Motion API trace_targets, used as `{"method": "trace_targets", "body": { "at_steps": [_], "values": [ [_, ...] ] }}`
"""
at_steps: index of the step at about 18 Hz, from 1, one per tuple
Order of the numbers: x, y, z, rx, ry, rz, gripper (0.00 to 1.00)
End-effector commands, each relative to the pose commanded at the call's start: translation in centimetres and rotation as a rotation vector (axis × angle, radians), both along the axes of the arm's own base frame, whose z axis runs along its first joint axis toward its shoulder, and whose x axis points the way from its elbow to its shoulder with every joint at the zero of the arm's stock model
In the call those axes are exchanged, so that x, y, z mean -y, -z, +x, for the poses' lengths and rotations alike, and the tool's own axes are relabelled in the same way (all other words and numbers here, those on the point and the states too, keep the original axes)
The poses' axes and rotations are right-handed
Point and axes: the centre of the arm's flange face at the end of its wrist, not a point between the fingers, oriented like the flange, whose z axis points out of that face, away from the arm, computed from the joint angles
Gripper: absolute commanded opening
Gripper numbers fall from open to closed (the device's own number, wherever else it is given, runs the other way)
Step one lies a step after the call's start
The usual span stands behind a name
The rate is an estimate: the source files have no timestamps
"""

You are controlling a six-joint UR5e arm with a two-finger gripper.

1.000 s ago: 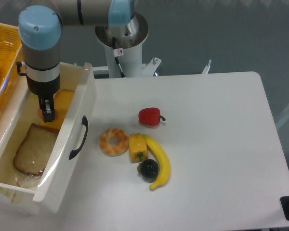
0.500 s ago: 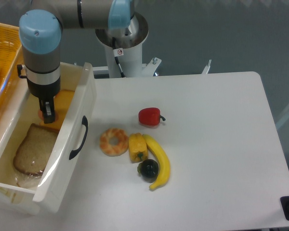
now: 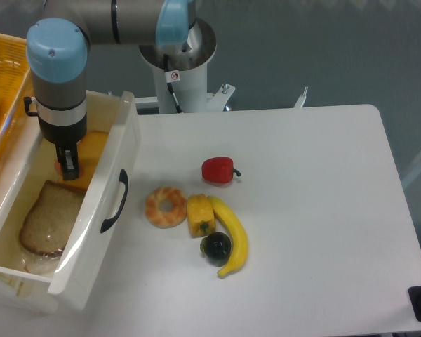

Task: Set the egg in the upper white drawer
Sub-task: 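Lower the held egg into the drawer beside the cheese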

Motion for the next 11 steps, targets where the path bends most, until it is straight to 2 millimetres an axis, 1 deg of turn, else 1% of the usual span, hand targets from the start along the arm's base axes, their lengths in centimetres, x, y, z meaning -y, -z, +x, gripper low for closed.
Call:
{"method": "trace_targets", "body": {
  "at_steps": [7, 9, 11],
  "values": [
    [-0.03, 0.09, -0.02, 0.001, 0.000, -0.001, 0.28],
    [-0.10, 0.26, -0.05, 0.002, 0.000, -0.004, 0.36],
    [-0.14, 0.33, -0.07, 0.002, 0.000, -0.004, 0.37]
  ]
}}
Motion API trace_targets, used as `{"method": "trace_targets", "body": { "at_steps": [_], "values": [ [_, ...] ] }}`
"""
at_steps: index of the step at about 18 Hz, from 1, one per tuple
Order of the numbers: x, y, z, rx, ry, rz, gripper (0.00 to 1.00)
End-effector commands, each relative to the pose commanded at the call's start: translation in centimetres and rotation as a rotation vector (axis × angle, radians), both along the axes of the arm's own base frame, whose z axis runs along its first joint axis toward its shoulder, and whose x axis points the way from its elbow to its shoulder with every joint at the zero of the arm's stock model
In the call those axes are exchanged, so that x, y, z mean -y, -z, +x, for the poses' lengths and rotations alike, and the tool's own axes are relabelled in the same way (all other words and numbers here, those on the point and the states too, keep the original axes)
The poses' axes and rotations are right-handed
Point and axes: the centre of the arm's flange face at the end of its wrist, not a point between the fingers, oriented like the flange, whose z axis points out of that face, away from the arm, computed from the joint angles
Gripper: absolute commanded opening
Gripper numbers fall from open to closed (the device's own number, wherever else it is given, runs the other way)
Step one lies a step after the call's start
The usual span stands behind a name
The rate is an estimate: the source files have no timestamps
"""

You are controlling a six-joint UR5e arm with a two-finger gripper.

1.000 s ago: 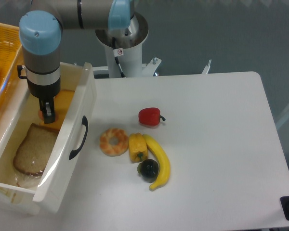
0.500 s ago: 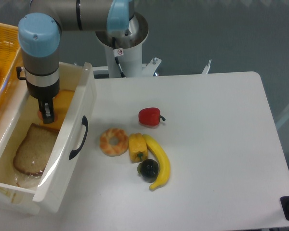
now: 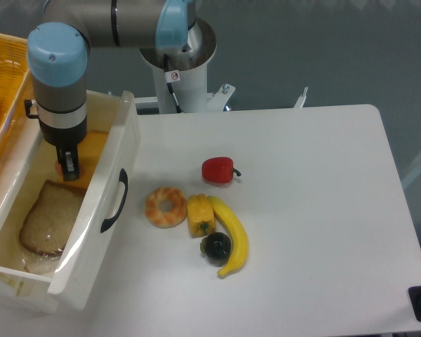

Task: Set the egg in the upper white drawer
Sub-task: 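Lower the held egg into the drawer beside the cheese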

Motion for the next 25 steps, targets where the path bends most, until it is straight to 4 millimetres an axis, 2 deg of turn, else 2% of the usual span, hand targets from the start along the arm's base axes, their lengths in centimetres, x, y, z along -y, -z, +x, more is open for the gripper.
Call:
{"method": "trace_targets", "body": {
  "at_steps": [14, 16, 25],
  "values": [
    [-0.32, 0.56, -0.15, 0.003, 0.000, -0.006, 0.50],
    [-0.36, 0.63, -0.18, 0.003, 0.000, -0.006, 0.60],
    [-0.37, 0.45, -0.18, 0.001, 0.000, -0.001, 0.61]
  ]
}}
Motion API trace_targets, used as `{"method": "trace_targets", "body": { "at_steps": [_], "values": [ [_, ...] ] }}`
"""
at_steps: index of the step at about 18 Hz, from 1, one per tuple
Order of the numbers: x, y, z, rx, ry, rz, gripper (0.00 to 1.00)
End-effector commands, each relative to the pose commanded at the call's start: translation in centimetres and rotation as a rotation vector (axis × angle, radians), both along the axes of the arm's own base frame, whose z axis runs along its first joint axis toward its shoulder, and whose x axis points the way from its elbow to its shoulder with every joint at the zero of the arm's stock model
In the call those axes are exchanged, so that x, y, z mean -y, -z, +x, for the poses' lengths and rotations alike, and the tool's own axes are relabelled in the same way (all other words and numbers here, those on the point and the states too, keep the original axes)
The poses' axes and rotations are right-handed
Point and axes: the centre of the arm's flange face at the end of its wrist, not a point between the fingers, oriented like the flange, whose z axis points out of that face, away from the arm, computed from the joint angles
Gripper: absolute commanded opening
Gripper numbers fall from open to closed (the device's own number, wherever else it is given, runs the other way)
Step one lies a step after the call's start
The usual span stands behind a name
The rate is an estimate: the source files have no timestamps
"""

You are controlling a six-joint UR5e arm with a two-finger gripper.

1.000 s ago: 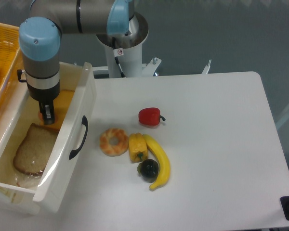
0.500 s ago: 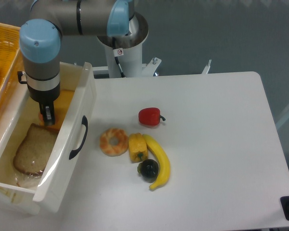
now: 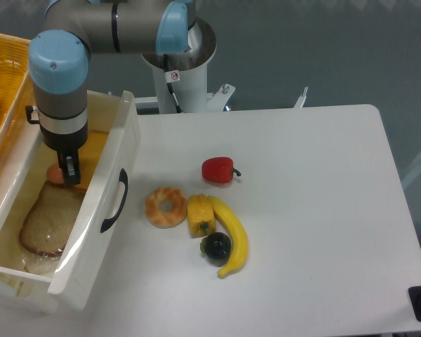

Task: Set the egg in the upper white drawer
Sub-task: 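Lower the held egg into the drawer beside the cheese, then open the gripper to release the egg in the drawer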

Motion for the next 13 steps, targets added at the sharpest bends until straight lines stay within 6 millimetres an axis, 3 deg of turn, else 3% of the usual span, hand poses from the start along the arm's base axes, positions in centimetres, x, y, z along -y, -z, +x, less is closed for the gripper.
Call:
{"method": "trace_targets", "body": {
  "at_steps": [8, 13],
  "values": [
    [0.0, -1.3, -0.4, -0.016, 0.019, 0.033, 0.88],
    [0.2, -2.5, -0.9, -0.025, 0.010, 0.052, 0.94]
  ]
}}
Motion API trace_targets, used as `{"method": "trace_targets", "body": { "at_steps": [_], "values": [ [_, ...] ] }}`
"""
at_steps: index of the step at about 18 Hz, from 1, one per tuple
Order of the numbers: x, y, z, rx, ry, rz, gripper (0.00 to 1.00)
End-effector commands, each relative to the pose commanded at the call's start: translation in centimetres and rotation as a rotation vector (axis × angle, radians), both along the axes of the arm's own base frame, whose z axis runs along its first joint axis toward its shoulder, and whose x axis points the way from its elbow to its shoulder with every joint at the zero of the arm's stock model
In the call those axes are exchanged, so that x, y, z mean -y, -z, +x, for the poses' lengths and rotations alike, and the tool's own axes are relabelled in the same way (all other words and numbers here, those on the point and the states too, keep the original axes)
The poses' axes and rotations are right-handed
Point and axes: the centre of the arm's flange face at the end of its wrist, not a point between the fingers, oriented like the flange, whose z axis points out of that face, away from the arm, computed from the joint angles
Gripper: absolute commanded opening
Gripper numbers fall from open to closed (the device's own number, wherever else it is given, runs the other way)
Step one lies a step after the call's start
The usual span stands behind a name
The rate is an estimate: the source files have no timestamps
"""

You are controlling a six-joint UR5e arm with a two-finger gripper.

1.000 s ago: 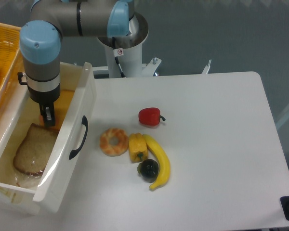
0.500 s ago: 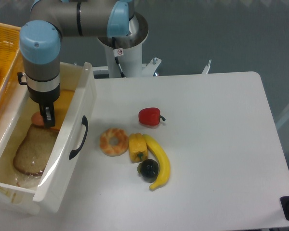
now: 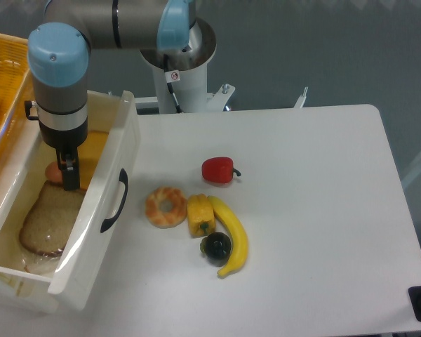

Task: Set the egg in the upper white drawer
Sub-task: 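Open the gripper to release the egg in the drawer, then raise the open gripper up out of the drawer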

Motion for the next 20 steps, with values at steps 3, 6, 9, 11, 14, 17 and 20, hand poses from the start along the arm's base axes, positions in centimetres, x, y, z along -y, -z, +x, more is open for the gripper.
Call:
{"method": "trace_targets", "body": {
  "at_steps": [3, 6, 9, 11, 14, 17, 20],
  "values": [
    [0.3, -1.1, -0.7, -0.010, -0.015, 0.019, 0.99],
    [0.8, -2.4, -1.1, -0.018, -0.026, 0.039, 0.99],
    [1.3, -3.4, -1.8, -0.024, -0.041, 0.055, 0.99],
    [1.4, -3.5, -1.8, -0.025, -0.042, 0.057, 0.99],
    [1.8, -4.3, -2.1, -0.022, -0.060, 0.074, 1.00],
    [2.4, -5.2, -2.4, -0.012, -0.075, 0.099, 1.00],
    [3.3, -6.5, -3.0, -0.010, -0.122, 0.119, 1.00]
  ]
}}
